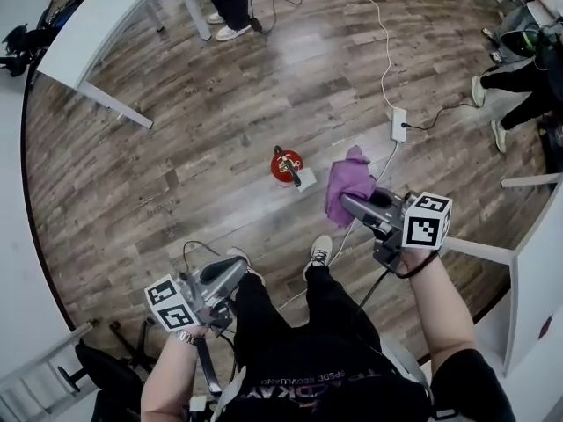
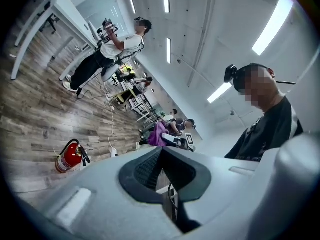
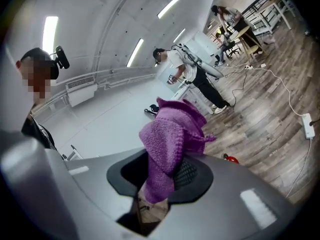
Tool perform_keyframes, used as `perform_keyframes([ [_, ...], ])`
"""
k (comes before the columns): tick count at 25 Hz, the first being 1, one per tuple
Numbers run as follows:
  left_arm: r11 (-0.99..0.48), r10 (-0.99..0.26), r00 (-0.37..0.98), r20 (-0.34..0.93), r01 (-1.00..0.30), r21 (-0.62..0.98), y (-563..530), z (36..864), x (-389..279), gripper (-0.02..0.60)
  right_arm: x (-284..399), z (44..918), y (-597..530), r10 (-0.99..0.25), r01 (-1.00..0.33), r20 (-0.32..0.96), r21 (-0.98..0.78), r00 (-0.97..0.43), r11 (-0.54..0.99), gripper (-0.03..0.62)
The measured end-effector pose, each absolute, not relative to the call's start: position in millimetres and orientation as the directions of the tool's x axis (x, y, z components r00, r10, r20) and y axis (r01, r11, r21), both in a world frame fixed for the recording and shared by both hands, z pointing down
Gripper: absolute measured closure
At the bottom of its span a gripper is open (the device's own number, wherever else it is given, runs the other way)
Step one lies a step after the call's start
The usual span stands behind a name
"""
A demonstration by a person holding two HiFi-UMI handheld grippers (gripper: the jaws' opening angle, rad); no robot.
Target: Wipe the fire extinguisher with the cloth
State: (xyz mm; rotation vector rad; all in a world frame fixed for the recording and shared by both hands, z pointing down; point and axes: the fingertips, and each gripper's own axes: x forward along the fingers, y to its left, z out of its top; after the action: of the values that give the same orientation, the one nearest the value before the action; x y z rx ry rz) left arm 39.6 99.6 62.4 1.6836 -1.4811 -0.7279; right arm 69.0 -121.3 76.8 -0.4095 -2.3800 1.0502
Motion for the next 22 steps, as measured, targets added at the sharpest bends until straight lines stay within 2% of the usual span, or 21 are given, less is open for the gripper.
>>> perform_keyframes([
  [4, -0.048, -0.98, 0.187, 0.071, -0.568, 0.822, 75.2, 95.1, 40.5, 0.586, 51.4, 120.4, -139.7, 0.498, 0.087, 0.346, -0.748, -0.796, 0.658, 0.493],
  [10, -0.109, -0.961, 0.266, 0.071, -0.604, 0.79, 45.7, 157.4, 7.1, 0.586, 14.5, 198.0, -141.9, 0.522, 0.103, 0.387, -0.721, -0.76, 0.685, 0.493],
  [18, -0.141, -0.951, 0.306, 0.044, -0.556, 0.819, 20.5, 274.3, -29.5, 0.586, -9.6, 323.1, -141.6, 0.559, 0.132, 0.479, -0.668, -0.677, 0.733, 0.494],
  [22, -0.151, -0.946, 0.32, 0.049, -0.572, 0.806, 9.6, 347.9, -29.3, 0.586, -19.8, 398.9, -153.9, 0.581, 0.152, 0.497, -0.661, -0.644, 0.734, 0.496],
])
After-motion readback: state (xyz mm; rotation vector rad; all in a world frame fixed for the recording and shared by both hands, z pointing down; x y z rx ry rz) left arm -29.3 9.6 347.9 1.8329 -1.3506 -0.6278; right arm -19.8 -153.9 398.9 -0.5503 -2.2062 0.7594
